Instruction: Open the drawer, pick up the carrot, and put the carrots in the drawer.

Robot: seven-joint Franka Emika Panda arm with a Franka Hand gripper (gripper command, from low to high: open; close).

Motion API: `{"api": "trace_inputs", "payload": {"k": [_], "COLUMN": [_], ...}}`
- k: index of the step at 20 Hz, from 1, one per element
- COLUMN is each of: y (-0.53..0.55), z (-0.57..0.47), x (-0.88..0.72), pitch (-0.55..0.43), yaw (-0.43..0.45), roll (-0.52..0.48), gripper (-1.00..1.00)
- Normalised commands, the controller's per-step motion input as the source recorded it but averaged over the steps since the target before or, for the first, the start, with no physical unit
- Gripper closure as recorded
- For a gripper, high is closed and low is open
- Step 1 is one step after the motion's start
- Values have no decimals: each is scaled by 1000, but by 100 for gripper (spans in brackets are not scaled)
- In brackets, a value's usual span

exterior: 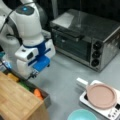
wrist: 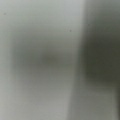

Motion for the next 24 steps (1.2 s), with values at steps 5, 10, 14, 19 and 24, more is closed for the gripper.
{"api": "trace_inputs", "payload": {"k": [5, 10, 14, 19, 24], "y": [302, 371, 254, 134, 142], "z": [591, 347, 223, 147, 111], "x": [426, 479, 443, 366, 278], "pitch": [320, 350, 308, 199, 126], "yaw": [-124, -208, -224, -187, -140], "roll": [153, 237, 215, 149, 48], "gripper": [-100, -100, -100, -100, -100]}}
